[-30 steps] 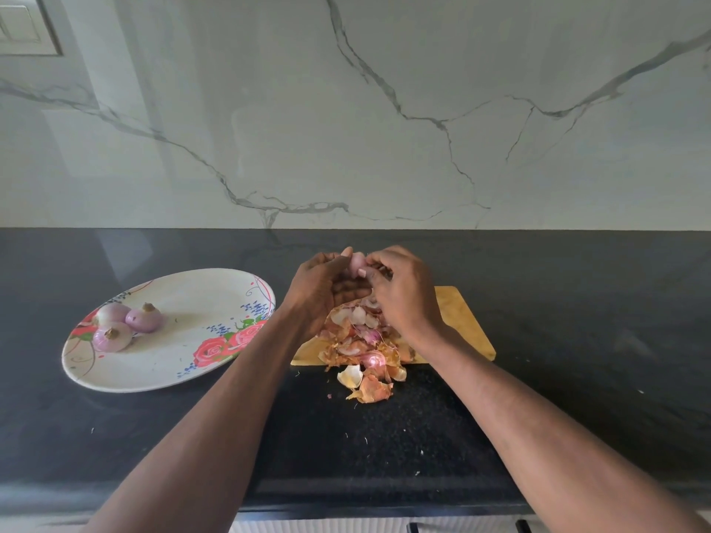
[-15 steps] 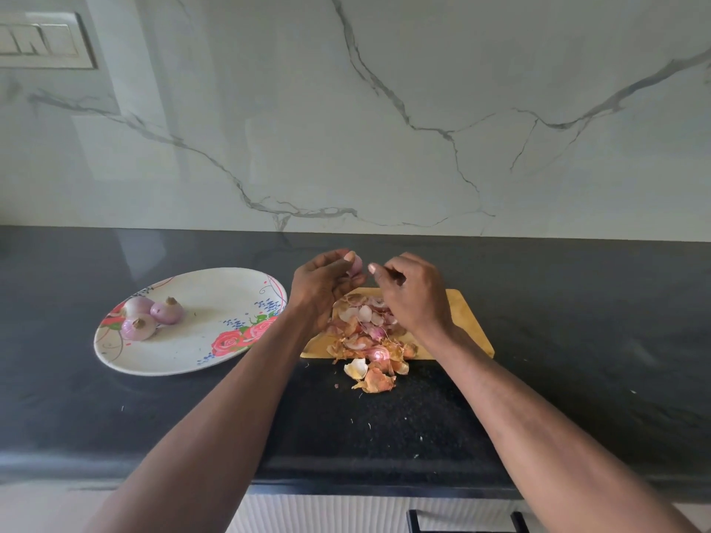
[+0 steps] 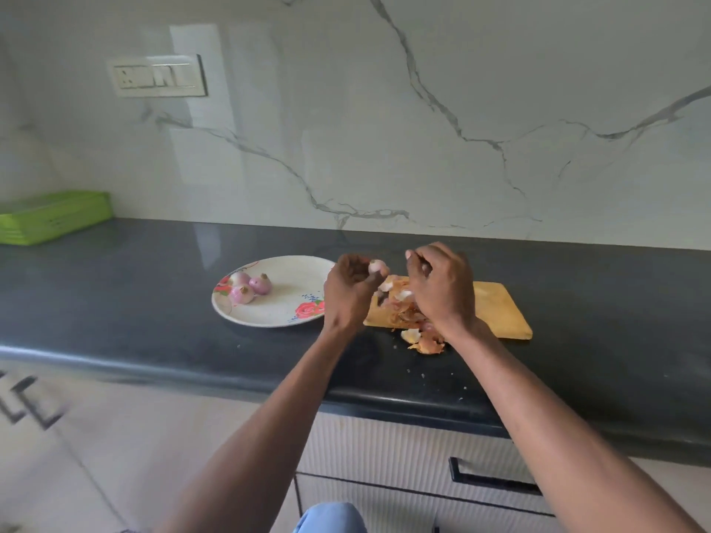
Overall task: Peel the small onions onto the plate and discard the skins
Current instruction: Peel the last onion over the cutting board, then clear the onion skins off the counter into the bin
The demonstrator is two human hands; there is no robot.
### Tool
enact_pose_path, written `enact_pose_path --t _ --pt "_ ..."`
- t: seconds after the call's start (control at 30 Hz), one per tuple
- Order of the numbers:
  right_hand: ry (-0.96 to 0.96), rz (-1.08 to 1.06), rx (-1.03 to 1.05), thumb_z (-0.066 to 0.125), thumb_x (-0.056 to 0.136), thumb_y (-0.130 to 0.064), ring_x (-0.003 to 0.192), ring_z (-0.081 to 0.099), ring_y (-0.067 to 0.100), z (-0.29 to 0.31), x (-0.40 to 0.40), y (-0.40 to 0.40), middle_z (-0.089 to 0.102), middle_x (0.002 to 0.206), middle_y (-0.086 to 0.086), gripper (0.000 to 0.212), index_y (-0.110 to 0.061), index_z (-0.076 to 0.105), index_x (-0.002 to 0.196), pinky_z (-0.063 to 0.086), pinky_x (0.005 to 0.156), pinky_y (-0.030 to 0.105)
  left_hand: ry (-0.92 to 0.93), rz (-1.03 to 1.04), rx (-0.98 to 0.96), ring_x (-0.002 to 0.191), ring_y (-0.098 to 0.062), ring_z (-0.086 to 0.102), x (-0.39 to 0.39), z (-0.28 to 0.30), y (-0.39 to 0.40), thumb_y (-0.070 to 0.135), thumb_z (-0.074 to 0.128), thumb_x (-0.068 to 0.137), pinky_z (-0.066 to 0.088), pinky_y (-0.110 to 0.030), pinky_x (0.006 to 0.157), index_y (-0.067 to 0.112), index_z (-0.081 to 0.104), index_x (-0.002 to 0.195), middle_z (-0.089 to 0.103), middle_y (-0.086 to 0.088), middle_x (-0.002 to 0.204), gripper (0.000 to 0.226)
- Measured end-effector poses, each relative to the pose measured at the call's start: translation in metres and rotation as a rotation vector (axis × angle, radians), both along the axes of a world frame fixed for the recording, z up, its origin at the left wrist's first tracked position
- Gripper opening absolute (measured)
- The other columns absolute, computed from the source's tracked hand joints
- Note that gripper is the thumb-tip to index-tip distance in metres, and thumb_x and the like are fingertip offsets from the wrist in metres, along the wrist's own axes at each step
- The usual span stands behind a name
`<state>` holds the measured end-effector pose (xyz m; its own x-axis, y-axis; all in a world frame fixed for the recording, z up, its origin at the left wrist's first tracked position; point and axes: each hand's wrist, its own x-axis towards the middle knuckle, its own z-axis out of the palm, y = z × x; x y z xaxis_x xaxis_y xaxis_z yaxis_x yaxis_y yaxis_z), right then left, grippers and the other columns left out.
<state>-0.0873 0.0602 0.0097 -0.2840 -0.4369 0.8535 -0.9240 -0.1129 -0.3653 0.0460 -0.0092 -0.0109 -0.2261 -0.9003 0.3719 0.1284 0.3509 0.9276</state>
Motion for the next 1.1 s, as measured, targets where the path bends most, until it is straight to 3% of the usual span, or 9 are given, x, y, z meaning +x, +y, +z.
enact_pose_path --t 0.17,0.27,0.33,0.43,0.5,0.63,0.73,0.97,1.1 --pt "0.076 0.129 -0.026 0.071 0.086 -0.006 0.054 0.051 0.026 0.003 0.075 -0.024 0.059 0.062 0.007 0.024 -0.007 0.061 0.063 0.033 0.061 0.028 -0.079 0.224 -0.094 0.09 -0.01 0.07 0.067 -0.007 -0.009 0.024 0.077 0.086 0.057 -0.025 0.081 0.015 0.066 0.104 0.074 0.002 0.095 0.022" --pt "0.082 0.185 0.021 0.069 0.086 -0.008 0.054 0.054 0.027 0.0 0.107 -0.043 0.063 0.064 0.009 0.02 -0.004 0.066 0.067 0.04 0.057 0.031 -0.162 0.356 -0.174 0.086 -0.011 0.067 0.109 -0.003 -0.016 0.013 0.075 0.088 0.047 -0.007 0.072 0.005 0.07 0.103 0.072 -0.001 0.096 0.017" --pt "0.059 0.195 0.053 0.068 0.087 -0.01 0.057 0.057 0.028 -0.003 0.123 -0.056 0.066 0.067 0.009 0.019 -0.004 0.068 0.069 0.046 0.059 0.034 -0.236 0.484 -0.235 0.091 -0.015 0.064 0.133 -0.003 -0.022 0.01 0.074 0.086 0.04 -0.003 0.073 0.009 0.072 0.099 0.069 0.003 0.098 0.013" --pt "0.016 0.178 0.055 0.067 0.085 -0.009 0.055 0.056 0.032 -0.011 0.139 -0.072 0.063 0.064 0.009 0.022 -0.005 0.065 0.064 0.044 0.059 0.034 -0.388 0.574 -0.218 0.115 -0.017 0.052 0.154 -0.005 -0.03 0.017 0.072 0.088 0.031 -0.011 0.083 0.019 0.075 0.109 0.066 0.01 0.107 0.022" --pt "0.006 0.178 0.064 0.066 0.085 -0.008 0.055 0.054 0.032 -0.022 0.144 -0.078 0.062 0.063 0.009 0.024 -0.004 0.062 0.061 0.045 0.059 0.036 -0.427 0.565 -0.15 0.117 -0.019 0.049 0.158 -0.005 -0.034 0.02 0.073 0.088 0.036 -0.023 0.089 0.018 0.074 0.114 0.063 0.005 0.106 0.026" --pt "-0.05 0.18 0.109 0.068 0.083 -0.007 0.053 0.05 0.031 -0.036 0.143 -0.077 0.059 0.059 0.01 0.028 -0.005 0.057 0.057 0.044 0.055 0.037 -0.588 0.54 -0.151 0.112 -0.026 0.056 0.153 -0.007 -0.043 0.024 0.072 0.087 0.044 -0.041 0.096 0.015 0.073 0.103 0.072 0.001 0.104 0.018" --pt "-0.072 0.159 0.141 0.068 0.083 -0.009 0.052 0.05 0.029 -0.037 0.14 -0.073 0.061 0.06 0.01 0.028 -0.006 0.059 0.057 0.042 0.05 0.035 -0.716 0.535 -0.191 0.114 -0.031 0.057 0.151 -0.011 -0.049 0.016 0.07 0.085 0.044 -0.042 0.096 0.015 0.075 0.106 0.073 -0.002 0.111 0.021" --pt "-0.054 0.145 0.167 0.069 0.086 -0.011 0.055 0.053 0.028 -0.039 0.142 -0.072 0.064 0.066 0.011 0.025 -0.003 0.064 0.063 0.05 0.051 0.04 -0.825 0.514 -0.231 0.136 -0.026 0.036 0.151 -0.015 -0.05 0.02 0.073 0.087 0.029 -0.035 0.099 0.018 0.07 0.123 0.062 -0.004 0.137 0.037" --pt "-0.036 0.154 0.127 0.067 0.084 -0.005 0.072 0.065 0.033 -0.038 0.141 -0.067 0.072 0.086 0.014 0.007 -0.002 0.073 0.084 0.056 0.065 0.042 -0.788 0.542 -0.264 0.135 -0.026 0.037 0.152 -0.016 -0.045 0.022 0.075 0.086 0.027 -0.035 0.101 0.016 0.07 0.122 0.06 -0.002 0.139 0.036"
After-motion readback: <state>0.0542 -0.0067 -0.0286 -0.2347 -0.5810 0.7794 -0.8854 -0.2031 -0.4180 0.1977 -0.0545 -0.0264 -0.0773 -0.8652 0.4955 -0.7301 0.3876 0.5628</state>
